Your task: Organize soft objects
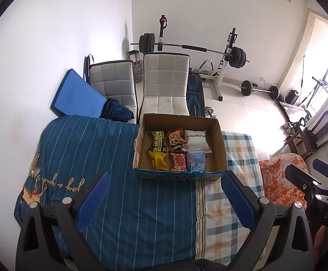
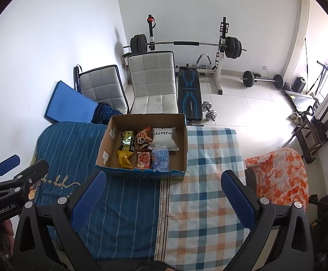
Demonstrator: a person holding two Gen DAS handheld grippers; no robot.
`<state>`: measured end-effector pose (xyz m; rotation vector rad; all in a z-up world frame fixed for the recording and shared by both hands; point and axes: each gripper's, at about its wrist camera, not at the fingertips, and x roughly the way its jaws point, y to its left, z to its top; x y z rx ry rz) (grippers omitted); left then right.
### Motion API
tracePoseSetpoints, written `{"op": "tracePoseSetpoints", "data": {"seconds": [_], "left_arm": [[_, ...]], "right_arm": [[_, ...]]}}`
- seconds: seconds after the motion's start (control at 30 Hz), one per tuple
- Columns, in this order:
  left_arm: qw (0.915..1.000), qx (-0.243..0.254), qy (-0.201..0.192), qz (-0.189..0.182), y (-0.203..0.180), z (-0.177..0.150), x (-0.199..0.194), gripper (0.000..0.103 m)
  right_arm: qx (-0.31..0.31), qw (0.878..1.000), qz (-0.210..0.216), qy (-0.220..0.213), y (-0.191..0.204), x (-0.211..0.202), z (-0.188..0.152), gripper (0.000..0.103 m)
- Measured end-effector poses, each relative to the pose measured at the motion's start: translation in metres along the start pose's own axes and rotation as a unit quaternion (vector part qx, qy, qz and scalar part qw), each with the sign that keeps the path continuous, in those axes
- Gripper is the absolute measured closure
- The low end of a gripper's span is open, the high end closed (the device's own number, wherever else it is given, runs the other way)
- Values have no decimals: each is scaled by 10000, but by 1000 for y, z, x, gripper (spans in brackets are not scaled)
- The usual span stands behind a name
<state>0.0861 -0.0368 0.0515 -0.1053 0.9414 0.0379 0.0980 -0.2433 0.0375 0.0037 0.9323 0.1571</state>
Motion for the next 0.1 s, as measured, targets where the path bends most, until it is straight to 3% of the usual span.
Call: {"op": "tracePoseSetpoints", "data": {"seconds": [0.1], "left_arm": [[10000, 10, 0, 2, 0, 0, 0, 2]], "right_arm": [[-14, 10000, -34, -22, 0, -1, -1, 0]]}}
